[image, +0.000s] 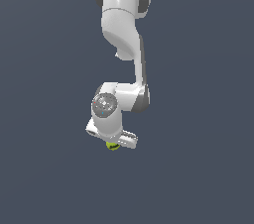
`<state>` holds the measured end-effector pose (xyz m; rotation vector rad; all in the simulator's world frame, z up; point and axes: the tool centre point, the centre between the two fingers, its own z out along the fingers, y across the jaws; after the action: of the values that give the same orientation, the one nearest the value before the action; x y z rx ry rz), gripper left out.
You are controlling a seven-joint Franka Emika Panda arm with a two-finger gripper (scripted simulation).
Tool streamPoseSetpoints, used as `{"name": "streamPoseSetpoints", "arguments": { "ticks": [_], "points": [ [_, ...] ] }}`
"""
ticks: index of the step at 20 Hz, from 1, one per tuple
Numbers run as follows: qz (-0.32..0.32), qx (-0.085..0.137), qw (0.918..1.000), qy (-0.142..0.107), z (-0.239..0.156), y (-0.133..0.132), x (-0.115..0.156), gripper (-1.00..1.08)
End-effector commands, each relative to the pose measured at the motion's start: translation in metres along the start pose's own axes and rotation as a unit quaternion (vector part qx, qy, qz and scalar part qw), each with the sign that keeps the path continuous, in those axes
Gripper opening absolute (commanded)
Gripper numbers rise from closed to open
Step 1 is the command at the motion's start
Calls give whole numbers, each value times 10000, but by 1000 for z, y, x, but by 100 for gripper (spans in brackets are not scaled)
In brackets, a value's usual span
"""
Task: Pick up the object and move it to a goal position.
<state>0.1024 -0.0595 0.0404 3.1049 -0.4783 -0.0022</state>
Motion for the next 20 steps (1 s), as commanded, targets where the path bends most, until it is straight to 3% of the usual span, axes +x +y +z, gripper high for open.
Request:
{"name": "streamPoseSetpoints", "arguments": {
  "ticks": [1,11,20],
  "points": [
    [0,1,10000,6,-1,0,0,-100],
    [0,0,10000,1,-10,8,0,-100],
    [1,2,10000,1,-68,52,1,-100]
  ]
}}
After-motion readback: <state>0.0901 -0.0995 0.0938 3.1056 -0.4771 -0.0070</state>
